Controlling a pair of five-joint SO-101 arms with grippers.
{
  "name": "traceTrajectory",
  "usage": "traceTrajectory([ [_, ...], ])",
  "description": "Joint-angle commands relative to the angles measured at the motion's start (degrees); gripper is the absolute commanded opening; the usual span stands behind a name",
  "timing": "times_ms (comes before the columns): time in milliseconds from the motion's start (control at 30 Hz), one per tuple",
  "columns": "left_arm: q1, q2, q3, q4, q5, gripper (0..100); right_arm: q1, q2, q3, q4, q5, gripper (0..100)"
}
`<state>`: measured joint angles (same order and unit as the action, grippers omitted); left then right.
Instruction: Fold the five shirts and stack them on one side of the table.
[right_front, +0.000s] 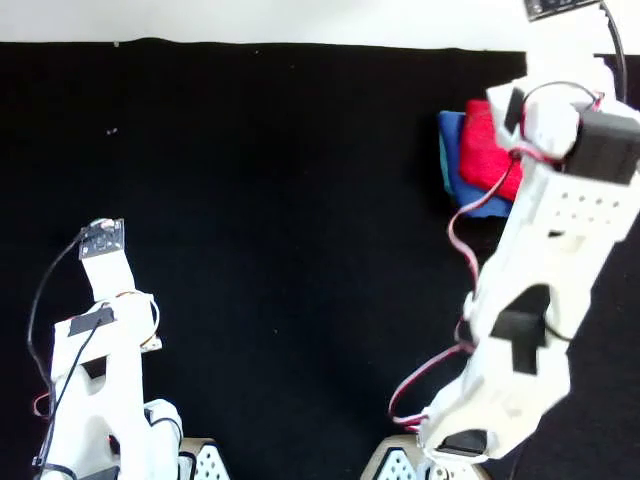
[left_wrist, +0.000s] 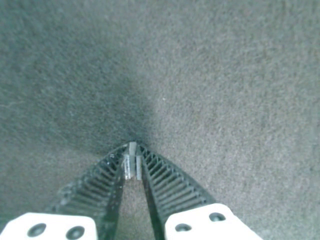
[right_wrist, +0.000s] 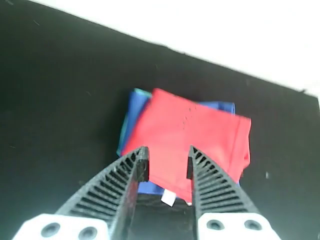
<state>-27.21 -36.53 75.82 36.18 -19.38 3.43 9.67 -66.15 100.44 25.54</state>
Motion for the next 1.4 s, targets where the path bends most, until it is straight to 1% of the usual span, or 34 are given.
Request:
traceTrajectory([
  [0,0.75,-0.04,0.04,-1.85,0.62,1,-4.26,-9.71,7.34,0.75,-3.34,12.7],
  [100,0.75,-0.04,0.04,-1.85,0.62,1,-8.40,-19.91,18.77,0.75,-11.08,12.7],
  [167,0.75,-0.04,0.04,-1.85,0.62,1,-11.12,-26.77,28.62,0.66,-14.51,12.7],
  [267,0.75,-0.04,0.04,-1.85,0.62,1,-14.02,-34.95,45.93,0.31,-15.82,12.7],
  [367,0.84,-0.04,0.04,-1.85,0.62,1,-14.55,-39.78,64.04,-3.82,-16.09,12.7],
  [600,0.84,-0.04,0.04,-1.85,0.62,1,-14.55,-44.44,102.46,-22.37,-15.47,12.7],
  [800,0.84,-0.04,0.04,-1.76,0.62,1,-14.37,-45.41,125.41,-45.05,-8.62,12.7],
  [900,0.84,-0.04,0.04,-1.76,0.62,1,-14.37,-45.49,133.49,-51.03,-6.33,12.4],
  [967,0.84,-0.04,0.04,-1.76,0.62,1,-14.29,-45.49,137.71,-55.08,-6.95,11.8],
  [1033,0.84,-0.04,0.04,-1.76,0.62,1,-14.29,-45.49,140.70,-59.21,-8.18,7.1],
  [1067,0.84,-0.04,0.04,-1.76,0.62,1,-14.29,-45.49,141.76,-60.88,-9.05,2.6],
  [1100,0.84,-0.04,0.04,-1.76,0.62,1,-14.29,-45.58,142.29,-61.41,-10.11,0.0],
  [1167,0.84,-0.04,0.04,-1.76,0.62,1,-13.76,-45.58,142.29,-61.58,-12.40,1.8],
  [1233,0.84,-0.04,0.04,-1.76,0.62,1,-11.91,-45.58,142.29,-61.67,-14.15,0.5],
  [1367,0.84,-0.04,0.04,-1.76,0.62,1,-9.71,-45.49,142.37,-63.87,-14.95,0.5],
])
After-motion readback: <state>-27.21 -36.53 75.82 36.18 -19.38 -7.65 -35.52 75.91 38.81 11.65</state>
